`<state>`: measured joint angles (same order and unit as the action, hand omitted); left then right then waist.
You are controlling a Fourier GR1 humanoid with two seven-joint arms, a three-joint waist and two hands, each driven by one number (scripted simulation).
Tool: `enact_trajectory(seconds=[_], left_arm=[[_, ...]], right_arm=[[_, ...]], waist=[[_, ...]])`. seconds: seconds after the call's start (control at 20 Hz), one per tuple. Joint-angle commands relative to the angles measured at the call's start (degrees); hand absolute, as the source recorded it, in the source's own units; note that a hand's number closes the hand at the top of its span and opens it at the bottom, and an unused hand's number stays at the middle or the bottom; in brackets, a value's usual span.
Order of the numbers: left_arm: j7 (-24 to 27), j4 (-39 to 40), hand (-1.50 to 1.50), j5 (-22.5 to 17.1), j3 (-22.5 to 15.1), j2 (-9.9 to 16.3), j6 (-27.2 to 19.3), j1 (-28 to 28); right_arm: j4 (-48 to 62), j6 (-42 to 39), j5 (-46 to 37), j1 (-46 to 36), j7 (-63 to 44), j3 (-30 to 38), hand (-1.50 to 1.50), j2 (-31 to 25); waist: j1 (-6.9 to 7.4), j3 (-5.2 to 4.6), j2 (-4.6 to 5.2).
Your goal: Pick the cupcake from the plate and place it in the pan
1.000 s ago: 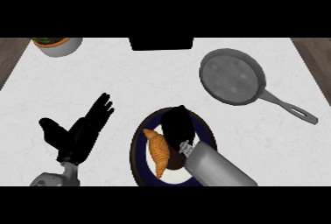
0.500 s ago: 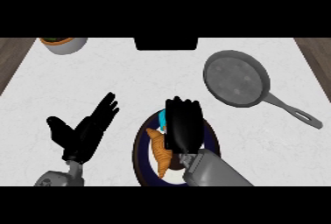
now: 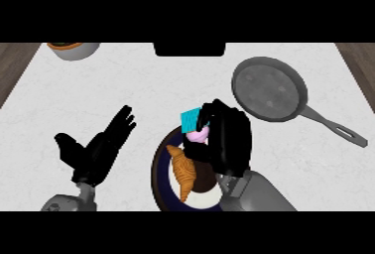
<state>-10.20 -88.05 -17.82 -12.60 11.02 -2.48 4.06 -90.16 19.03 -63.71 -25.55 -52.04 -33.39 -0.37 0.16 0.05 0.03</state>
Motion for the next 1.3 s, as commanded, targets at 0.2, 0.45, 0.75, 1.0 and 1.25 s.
enact_trajectory(seconds=[0.2, 0.45, 0.75, 1.0, 1.25], left_arm=[[-1.1, -0.3, 0.00, 0.0, 1.2, -0.7, 1.7, 0.3], [-0.6, -0.3, 0.00, 0.1, 2.1, 0.6, 3.8, -0.7], [-2.4, -1.3, 0.00, 0.1, 2.5, -0.7, 2.7, 1.6], [-0.9, 0.0, 0.00, 1.4, 1.8, -1.2, 3.4, -0.2], [0.9, -1.7, 0.00, 2.8, 0.1, -2.4, 3.3, -2.6]], right_arm=[[13.4, 9.9, 1.5, -1.0, 10.8, 9.9, 1.50, -1.2], [25.3, 12.6, 5.9, -8.0, 19.1, 18.3, 1.50, -5.2], [38.4, 25.5, 6.4, -11.9, 25.6, 26.8, 1.50, -8.9], [50.7, 34.4, 13.8, -15.9, 36.7, 33.2, 1.50, -10.5], [59.7, 35.9, 21.1, -18.8, 48.4, 38.8, 1.50, -14.3]], waist=[[0.28, -0.04, 0.08], [0.77, -0.03, 0.20], [1.20, 0.02, 0.46], [1.72, 0.06, 0.70], [2.65, 0.13, 0.95]])
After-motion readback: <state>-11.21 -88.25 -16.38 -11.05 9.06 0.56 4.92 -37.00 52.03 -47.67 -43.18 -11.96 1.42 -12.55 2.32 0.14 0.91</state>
